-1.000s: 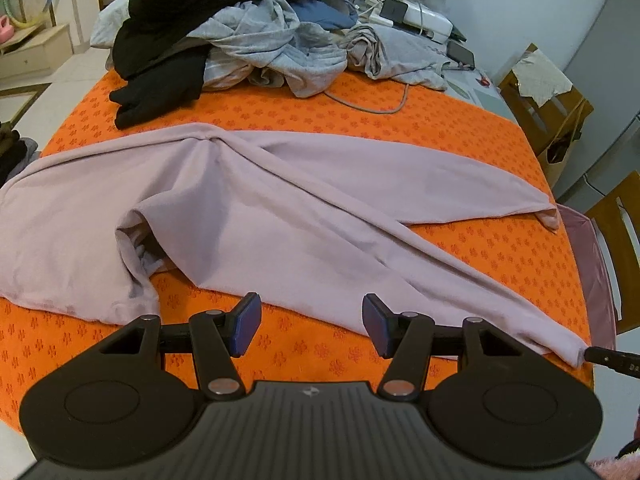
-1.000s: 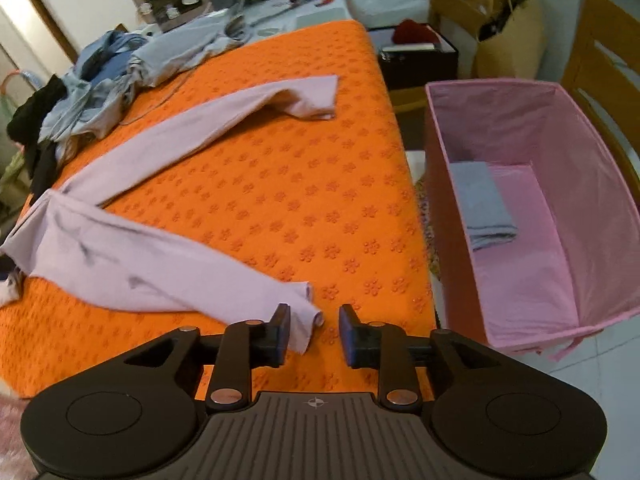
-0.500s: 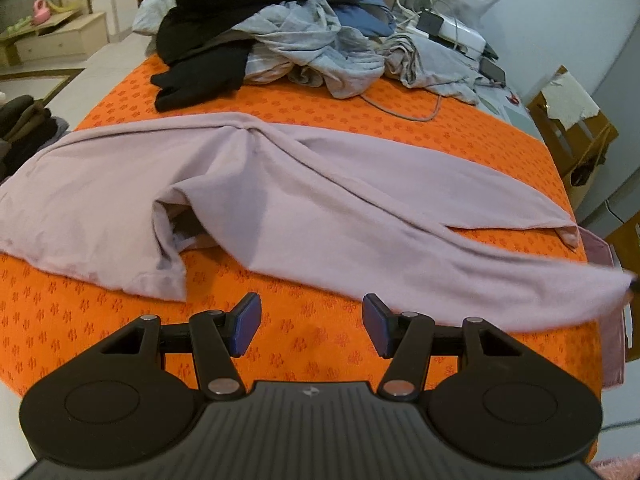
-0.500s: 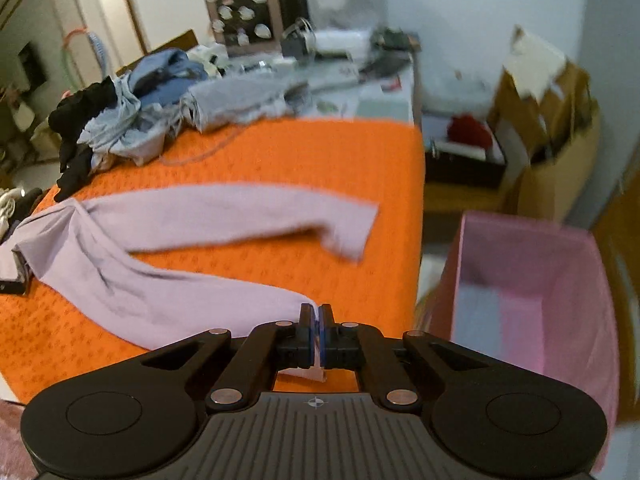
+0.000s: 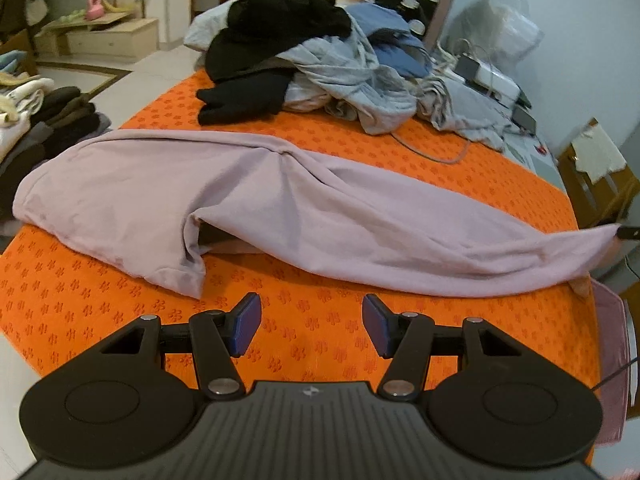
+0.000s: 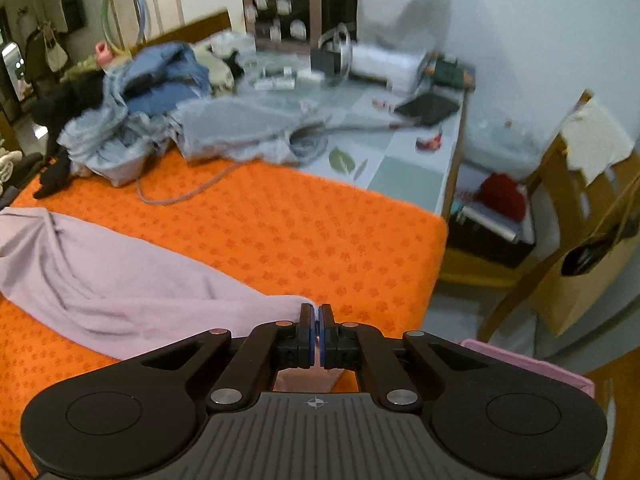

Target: Fold clothes

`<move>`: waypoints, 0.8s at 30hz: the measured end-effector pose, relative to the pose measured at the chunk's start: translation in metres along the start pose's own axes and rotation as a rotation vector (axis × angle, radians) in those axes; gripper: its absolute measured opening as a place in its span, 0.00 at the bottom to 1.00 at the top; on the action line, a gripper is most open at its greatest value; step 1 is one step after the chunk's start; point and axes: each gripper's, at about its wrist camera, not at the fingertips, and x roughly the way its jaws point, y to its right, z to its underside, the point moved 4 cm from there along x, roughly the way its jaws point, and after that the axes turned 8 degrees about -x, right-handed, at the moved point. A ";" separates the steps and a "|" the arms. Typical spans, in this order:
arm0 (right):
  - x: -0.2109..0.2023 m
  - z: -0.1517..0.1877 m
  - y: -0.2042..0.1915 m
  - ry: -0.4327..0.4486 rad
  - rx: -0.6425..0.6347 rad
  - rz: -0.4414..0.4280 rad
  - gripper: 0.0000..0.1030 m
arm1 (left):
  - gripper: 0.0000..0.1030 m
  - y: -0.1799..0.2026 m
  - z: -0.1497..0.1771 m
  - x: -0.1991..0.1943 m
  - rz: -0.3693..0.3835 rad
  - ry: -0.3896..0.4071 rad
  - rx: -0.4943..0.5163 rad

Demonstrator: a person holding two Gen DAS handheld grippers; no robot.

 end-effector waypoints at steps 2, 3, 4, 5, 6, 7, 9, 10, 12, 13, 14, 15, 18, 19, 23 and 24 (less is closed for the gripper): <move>0.020 0.001 0.004 -0.033 0.008 -0.010 0.05 | 0.60 0.004 0.000 0.000 -0.007 0.005 -0.007; 0.030 0.002 0.006 -0.048 0.014 -0.016 0.05 | 0.60 0.006 0.000 -0.001 -0.010 0.006 -0.005; 0.037 0.003 0.009 -0.057 0.026 -0.021 0.05 | 0.60 0.009 0.001 -0.001 -0.013 0.006 0.000; 0.042 0.004 0.011 -0.062 0.041 -0.025 0.06 | 0.60 0.011 0.001 0.000 -0.016 0.005 0.007; 0.042 0.006 0.015 -0.054 0.064 -0.021 0.09 | 0.60 0.013 0.002 0.000 -0.018 0.004 0.016; 0.043 0.008 0.019 -0.047 0.087 -0.017 0.15 | 0.60 0.016 0.003 0.000 -0.021 0.002 0.025; 0.040 0.014 0.026 -0.026 0.140 -0.013 0.22 | 0.61 0.019 0.006 0.001 -0.026 -0.002 0.036; 0.037 0.019 0.030 -0.017 0.173 -0.012 0.23 | 0.61 0.019 0.007 0.001 -0.028 -0.005 0.037; 0.034 0.030 0.035 -0.013 0.218 -0.009 0.24 | 0.61 0.020 0.009 0.002 -0.033 -0.011 0.034; 0.033 0.037 0.037 -0.015 0.237 -0.008 0.24 | 0.61 0.020 0.009 0.004 -0.035 -0.017 0.029; 0.035 0.043 0.038 -0.026 0.253 -0.009 0.24 | 0.61 0.020 0.010 0.005 -0.036 -0.024 0.023; 0.037 0.049 0.037 -0.035 0.268 -0.014 0.24 | 0.61 0.020 0.010 0.006 -0.036 -0.029 0.020; 0.043 0.063 0.032 -0.053 0.322 -0.068 0.30 | 0.61 0.023 0.008 0.008 -0.037 -0.037 0.023; 0.045 0.066 0.029 -0.053 0.344 -0.089 0.36 | 0.61 0.025 0.008 0.008 -0.037 -0.036 0.030; 0.052 0.073 0.024 -0.026 0.457 -0.177 0.35 | 0.61 0.032 0.006 0.009 -0.034 -0.033 0.062; 0.053 0.073 0.024 -0.018 0.496 -0.186 0.20 | 0.61 0.032 0.007 0.009 -0.034 -0.033 0.067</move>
